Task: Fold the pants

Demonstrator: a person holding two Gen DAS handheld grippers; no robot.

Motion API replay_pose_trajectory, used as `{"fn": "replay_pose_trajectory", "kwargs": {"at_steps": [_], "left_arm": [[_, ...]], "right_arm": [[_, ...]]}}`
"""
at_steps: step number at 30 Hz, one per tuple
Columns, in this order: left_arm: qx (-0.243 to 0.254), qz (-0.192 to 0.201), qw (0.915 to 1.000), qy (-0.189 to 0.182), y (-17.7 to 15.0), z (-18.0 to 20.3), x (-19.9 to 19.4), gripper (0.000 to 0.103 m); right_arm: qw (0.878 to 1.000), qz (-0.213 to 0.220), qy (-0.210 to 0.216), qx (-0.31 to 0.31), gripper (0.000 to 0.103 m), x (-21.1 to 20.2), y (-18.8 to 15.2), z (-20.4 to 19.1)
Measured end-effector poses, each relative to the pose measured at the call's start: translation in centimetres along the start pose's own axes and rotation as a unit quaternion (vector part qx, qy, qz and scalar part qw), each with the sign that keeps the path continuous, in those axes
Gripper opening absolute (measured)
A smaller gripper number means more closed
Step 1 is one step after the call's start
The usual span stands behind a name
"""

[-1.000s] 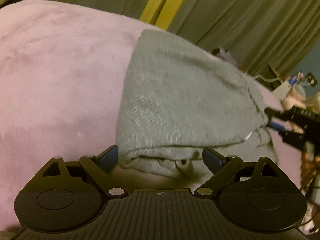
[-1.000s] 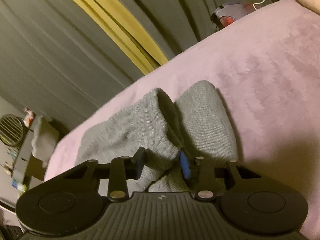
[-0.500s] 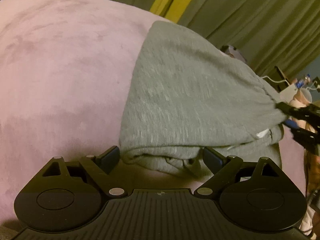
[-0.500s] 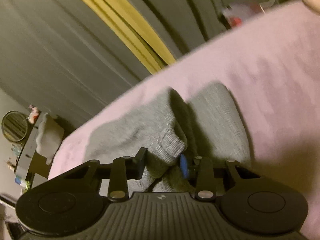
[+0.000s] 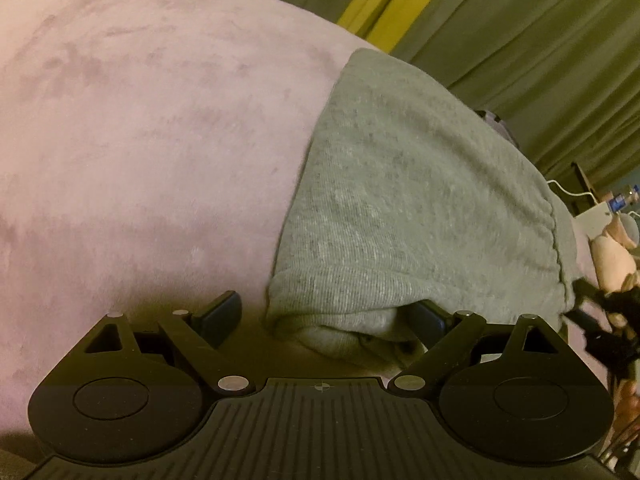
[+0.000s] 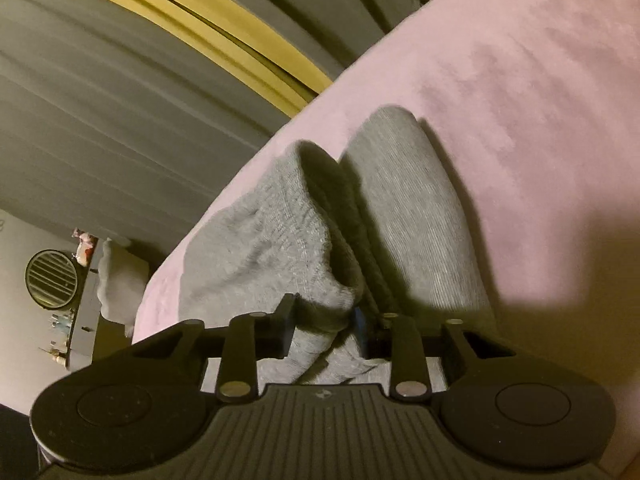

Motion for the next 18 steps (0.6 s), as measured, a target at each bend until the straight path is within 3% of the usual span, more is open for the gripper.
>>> {"fn": "replay_pose_trajectory", "kwargs": {"at_steps": [1,2,8,12,15,16,18], "left_arm": [[0.000,-0.001,1.0000,0.000,0.0,0.0,0.1,0.094],[0.001,-0.002,1.0000,0.001,0.0,0.1,0.1,0.095],[0.005,-0.004,1.0000,0.004,-0.2,0.3,0.1,0.095],[0.013,-0.004,0.9999,0.009,-0.2,0.5,0.1,0.096],[0.017,-0.004,0.9998,0.012,-0.2,0.5,0.2,0.096],[0.018,-0.004,0.9997,0.013,-0.3,0.6,0.2,0.096],[0.020,-0.004,0.9997,0.014,-0.3,0.6,0.2,0.096]], "right_arm": [[1.000,0.013,-0.007,-0.013,0.065,-0.3,0.4,-0.1],[1.000,0.019,-0.008,-0.019,0.069,-0.4,0.7,-0.2],[0.999,-0.050,0.003,0.017,0.071,2.9,0.2,2.0],[0.996,-0.064,0.039,0.044,0.083,3.9,0.2,2.6],[0.997,-0.065,0.033,0.023,0.079,4.3,-0.1,2.0],[0.997,-0.066,0.030,0.010,0.066,4.3,-0.2,1.6],[0.998,-0.067,0.016,-0.017,0.055,4.4,-0.5,1.2]]}}
Point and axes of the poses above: each gripper's, at about its wrist camera, not at the fingertips, and x roughly the way its jaws point, z to its right, y to its top, the point moved 3 cm from there along x, roughly the way its jaws point, and after that the axes turned 8 degrees about z, right-handed, at the moved point
